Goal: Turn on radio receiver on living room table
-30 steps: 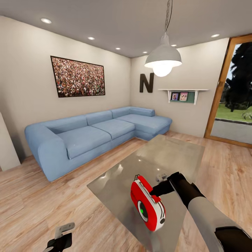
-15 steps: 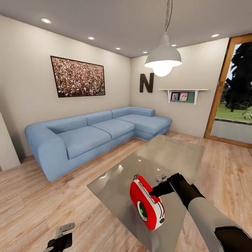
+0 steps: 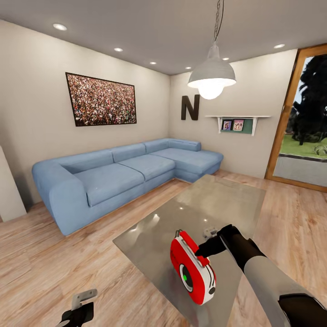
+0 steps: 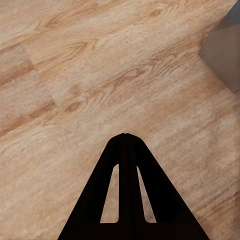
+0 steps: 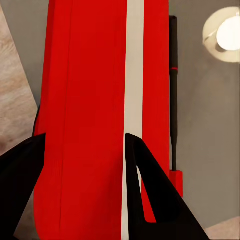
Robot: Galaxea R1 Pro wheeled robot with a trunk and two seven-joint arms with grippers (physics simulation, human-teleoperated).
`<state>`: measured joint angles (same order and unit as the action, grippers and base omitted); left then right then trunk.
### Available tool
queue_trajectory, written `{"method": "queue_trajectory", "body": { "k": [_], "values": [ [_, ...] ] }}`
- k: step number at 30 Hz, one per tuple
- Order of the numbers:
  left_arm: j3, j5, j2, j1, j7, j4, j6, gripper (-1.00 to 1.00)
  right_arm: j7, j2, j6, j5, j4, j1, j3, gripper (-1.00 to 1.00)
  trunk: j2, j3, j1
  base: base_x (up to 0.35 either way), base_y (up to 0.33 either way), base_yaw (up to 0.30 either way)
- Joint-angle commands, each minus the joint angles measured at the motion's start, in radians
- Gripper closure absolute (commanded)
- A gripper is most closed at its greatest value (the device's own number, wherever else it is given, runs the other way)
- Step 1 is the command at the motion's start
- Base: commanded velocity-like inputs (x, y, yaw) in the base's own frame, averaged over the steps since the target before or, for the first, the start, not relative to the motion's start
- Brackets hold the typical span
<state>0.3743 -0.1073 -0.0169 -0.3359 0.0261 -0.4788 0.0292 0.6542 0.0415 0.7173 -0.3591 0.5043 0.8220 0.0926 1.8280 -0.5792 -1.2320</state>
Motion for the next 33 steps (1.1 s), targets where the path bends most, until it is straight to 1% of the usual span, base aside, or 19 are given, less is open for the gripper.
{"method": "queue_trajectory", "body": {
  "k": [1, 3, 18, 27, 28, 33],
  "values": [
    [0.0, 0.0, 0.0, 0.0, 0.0, 0.0, 0.0, 1.0, 0.0, 0.0, 0.002, 0.006, 0.0, 0.0, -0.001, 1.0, 0.0, 0.0, 0.0, 0.0, 0.0, 0.0],
    [0.0, 0.0, 0.0, 0.0, 0.0, 0.0, 0.0, 1.0, 0.0, 0.0, 0.003, 0.006, 0.0, 0.0, -0.001, 1.0, 0.0, 0.0, 0.0, 0.0, 0.0, 0.0],
    [0.0, 0.0, 0.002, 0.0, 0.0, 0.0, 0.0, 1.0, -0.001, 0.0, 0.004, 0.006, 0.0, 0.0, -0.001, 1.0, 0.105, -0.047, -0.057, 0.0, 0.0, 0.0],
    [0.0, 0.0, 0.002, 0.0, 0.0, 0.0, 0.0, 1.0, -0.003, 0.0, 0.003, 0.006, 0.0, 0.0, -0.001, 1.0, 0.105, -0.047, -0.057, 0.0, 0.0, 0.0],
    [0.0, 0.0, 0.002, 0.0, 0.0, 0.0, 0.0, 1.0, -0.003, 0.0, 0.003, 0.006, 0.0, 0.0, -0.001, -1.0, 0.105, -0.047, -0.057, 0.0, 0.0, 0.0],
    [0.0, 0.0, 0.002, 0.0, 0.0, 0.0, 0.0, 1.0, -0.003, 0.0, 0.003, 0.005, 0.0, 0.0, -0.001, -1.0, 0.105, -0.047, -0.057, 0.0, 0.0, 0.0]
  ]
}}
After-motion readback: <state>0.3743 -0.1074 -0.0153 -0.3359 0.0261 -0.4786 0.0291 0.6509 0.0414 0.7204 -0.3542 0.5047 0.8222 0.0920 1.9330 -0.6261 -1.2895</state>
